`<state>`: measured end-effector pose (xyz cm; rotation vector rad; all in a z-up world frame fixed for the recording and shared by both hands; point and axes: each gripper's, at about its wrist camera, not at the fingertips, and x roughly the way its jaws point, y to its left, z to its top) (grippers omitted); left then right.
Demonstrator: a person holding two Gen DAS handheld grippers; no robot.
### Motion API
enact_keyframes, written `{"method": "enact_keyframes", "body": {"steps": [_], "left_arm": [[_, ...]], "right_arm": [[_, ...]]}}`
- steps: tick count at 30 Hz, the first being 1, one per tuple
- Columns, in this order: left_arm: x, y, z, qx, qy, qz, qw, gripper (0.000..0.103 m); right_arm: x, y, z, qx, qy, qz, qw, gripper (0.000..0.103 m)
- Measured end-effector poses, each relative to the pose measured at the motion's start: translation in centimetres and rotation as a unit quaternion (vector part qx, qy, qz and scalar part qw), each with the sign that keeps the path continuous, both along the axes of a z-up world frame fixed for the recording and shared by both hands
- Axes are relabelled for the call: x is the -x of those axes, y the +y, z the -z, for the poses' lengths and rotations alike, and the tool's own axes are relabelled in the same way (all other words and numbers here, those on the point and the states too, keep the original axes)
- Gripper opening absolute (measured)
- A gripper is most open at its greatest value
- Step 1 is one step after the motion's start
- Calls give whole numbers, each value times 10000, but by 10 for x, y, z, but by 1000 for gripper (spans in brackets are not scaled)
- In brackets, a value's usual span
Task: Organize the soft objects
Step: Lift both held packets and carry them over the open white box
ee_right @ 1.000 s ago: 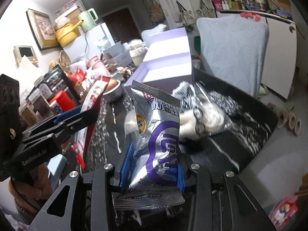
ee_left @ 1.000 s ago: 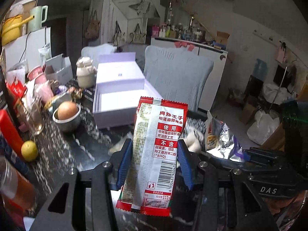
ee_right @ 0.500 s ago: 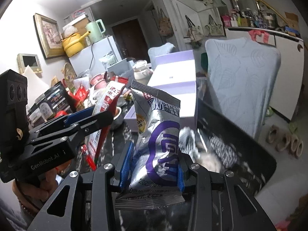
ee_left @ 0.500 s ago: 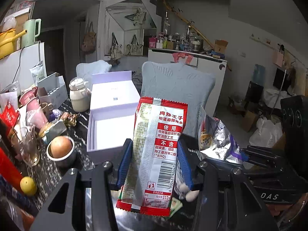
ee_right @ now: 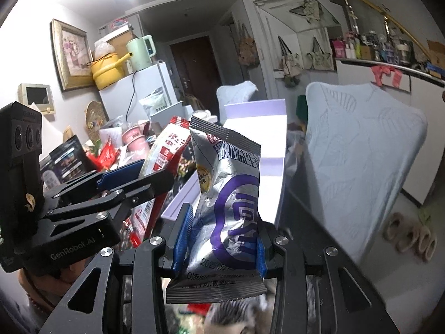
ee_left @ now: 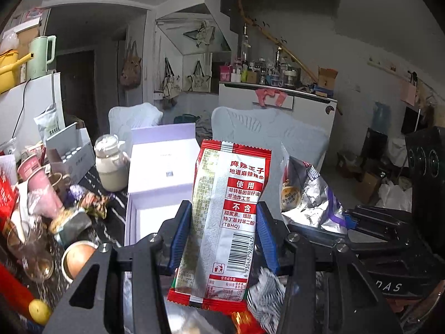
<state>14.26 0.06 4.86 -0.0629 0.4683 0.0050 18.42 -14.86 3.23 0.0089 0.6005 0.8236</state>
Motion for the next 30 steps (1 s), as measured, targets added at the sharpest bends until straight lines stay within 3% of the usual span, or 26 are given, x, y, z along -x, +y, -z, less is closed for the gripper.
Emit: {"method": "enact_keyframes", "body": {"steps": [14,21,30], "left_arm": [[-78,36,-8,-141,-230,-206,9994,46],[-117,55,13,-233,93,-316,9992,46],[-158,79,56,-267,669,-550,9959,46]], "right_arm": [[-84,48,-18,160,-155,-218,9995,38],[-121,73,-6,348,-57,-284,9990,38],[-164,106,31,790,329,-425,9954,38]]}}
